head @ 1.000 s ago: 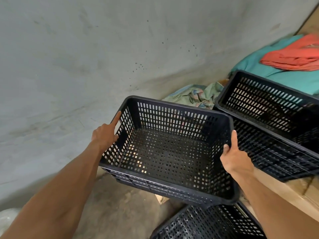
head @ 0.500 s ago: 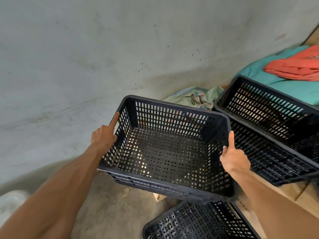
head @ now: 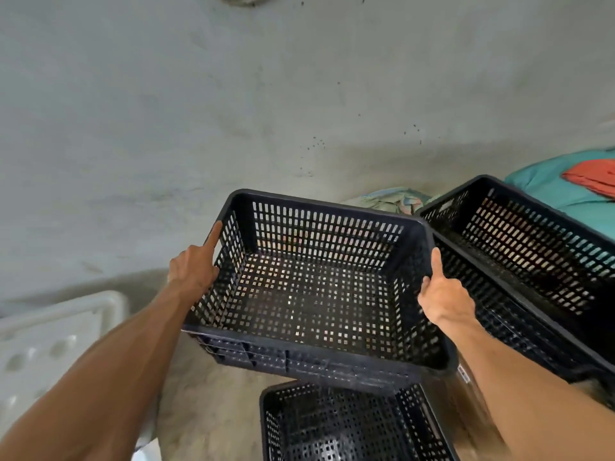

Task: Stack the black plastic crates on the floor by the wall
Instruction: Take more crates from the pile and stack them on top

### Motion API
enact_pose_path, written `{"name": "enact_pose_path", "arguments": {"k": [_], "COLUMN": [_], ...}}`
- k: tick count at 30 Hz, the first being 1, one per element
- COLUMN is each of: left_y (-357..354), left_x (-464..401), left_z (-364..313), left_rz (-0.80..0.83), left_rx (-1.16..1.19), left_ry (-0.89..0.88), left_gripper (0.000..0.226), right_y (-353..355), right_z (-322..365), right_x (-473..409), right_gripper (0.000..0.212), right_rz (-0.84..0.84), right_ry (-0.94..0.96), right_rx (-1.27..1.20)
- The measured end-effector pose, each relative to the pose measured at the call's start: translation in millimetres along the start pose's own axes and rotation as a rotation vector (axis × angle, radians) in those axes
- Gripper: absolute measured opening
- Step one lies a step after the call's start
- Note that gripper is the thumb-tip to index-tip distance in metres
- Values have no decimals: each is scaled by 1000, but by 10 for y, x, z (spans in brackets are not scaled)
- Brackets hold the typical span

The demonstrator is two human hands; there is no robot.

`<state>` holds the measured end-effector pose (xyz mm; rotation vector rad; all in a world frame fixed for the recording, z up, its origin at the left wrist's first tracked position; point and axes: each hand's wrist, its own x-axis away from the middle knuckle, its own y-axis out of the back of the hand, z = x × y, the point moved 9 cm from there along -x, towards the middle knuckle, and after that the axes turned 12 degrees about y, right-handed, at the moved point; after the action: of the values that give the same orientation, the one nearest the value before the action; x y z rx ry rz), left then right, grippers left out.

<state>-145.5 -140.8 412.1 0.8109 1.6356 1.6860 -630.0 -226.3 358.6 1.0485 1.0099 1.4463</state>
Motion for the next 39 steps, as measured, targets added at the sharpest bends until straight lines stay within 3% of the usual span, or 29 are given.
{"name": "enact_pose_path", "arguments": {"k": [15,19,30,39], "left_y": [-579,-738,-1536,-2091], "left_x": [1736,2263,2839,2920], "left_z": [776,845,584,193], "left_rz": [73,118,208,252], "left_rx": [79,58,95,49], "left_ry": [154,175,228,276], "left_gripper": [116,106,100,104], "right_y": [-175,-273,-735,-1202], "right_z": [-243,-399,-957,-1401], "right_x": [943,1345,1457,1203], "right_gripper": [66,65,66,65], "right_rz": [39,12,-4,157], "right_ry": [146,198,254,148], "right_rx": [87,142,210,246]}}
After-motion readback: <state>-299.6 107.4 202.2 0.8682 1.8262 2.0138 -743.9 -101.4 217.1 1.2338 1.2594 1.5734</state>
